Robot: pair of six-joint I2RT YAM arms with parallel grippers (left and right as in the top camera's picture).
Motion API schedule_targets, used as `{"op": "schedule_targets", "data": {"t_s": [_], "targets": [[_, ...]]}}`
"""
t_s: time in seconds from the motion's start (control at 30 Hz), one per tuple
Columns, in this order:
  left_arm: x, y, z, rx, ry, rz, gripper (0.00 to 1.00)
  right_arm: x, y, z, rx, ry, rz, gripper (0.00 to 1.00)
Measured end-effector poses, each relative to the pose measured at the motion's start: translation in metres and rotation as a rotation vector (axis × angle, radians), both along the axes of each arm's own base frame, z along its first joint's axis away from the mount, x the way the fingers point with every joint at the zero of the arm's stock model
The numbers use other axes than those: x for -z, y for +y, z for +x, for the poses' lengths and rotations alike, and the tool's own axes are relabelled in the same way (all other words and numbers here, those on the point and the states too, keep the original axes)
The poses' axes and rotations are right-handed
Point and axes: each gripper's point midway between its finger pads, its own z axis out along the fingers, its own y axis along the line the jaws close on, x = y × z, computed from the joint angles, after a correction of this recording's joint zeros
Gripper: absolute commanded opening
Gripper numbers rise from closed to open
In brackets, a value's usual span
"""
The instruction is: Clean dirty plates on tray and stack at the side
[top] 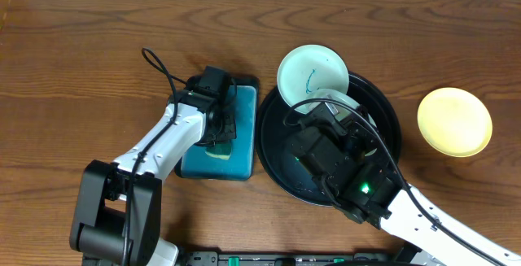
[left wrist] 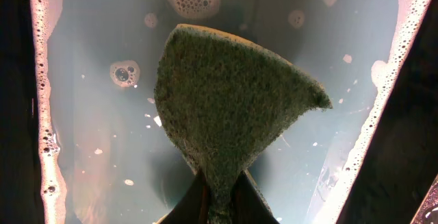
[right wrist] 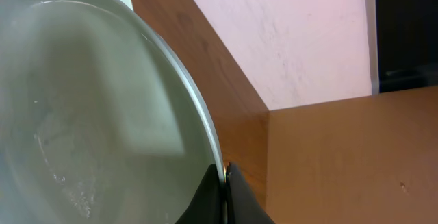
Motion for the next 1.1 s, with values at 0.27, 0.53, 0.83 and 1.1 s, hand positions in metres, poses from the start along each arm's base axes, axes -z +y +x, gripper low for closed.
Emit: {"op": "schedule_targets", "data": {"t_s": [0.27, 0.53, 0.83, 1.1], "targets": [[0.000, 0.000, 0.000, 0.000, 0.000, 0.000, 0.08, -0.005, 0.002, 0.003, -0.005, -0.021, -0.006, 0.01], [0.000, 0.000, 0.000, 0.000, 0.000, 0.000, 0.08, -0.006, 0.003, 0.003, -0.007, -0.023, -0.007, 0.01], [0.000, 0.000, 0.000, 0.000, 0.000, 0.000, 0.08, -0.008, -0.001, 0.005, 0.011, -0.034, -0.010, 0.01], [0.000, 0.000, 0.000, 0.000, 0.000, 0.000, 0.08, -0.013, -0.004, 0.006, 0.034, -0.063, -0.003, 0.01]]}}
